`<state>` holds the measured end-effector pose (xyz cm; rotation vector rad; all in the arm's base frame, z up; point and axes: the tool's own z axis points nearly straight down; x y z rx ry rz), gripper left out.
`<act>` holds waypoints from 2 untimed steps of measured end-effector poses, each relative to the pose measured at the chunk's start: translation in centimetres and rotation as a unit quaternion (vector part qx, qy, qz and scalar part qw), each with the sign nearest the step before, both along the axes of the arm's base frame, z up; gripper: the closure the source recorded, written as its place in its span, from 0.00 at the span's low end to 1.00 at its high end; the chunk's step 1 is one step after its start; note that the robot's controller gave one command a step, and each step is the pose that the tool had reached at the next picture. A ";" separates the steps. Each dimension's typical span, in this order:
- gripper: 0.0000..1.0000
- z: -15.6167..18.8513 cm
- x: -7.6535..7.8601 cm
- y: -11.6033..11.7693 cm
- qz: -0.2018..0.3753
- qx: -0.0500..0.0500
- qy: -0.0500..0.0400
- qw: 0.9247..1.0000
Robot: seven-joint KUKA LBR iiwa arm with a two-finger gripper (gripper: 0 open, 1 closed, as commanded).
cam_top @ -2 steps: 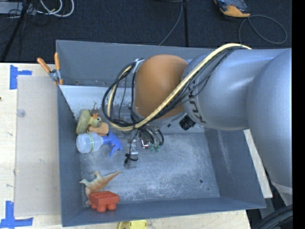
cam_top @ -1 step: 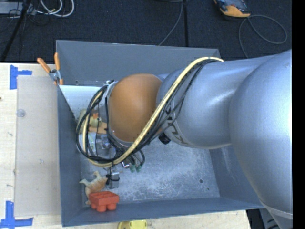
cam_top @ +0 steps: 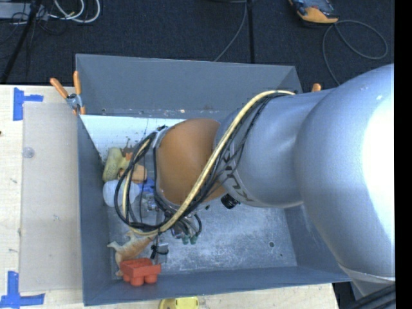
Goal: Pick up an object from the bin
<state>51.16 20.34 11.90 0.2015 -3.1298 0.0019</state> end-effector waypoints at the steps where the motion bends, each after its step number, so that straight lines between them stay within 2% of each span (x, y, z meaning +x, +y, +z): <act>1: 0.00 -2.7 -0.1 1.8 -0.092 0.001 -0.006 0.996; 2: 1.00 -4.5 -0.6 3.8 -0.076 0.001 -0.005 0.997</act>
Offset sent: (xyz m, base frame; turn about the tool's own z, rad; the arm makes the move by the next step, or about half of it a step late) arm -0.0103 0.0392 -0.0490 0.1481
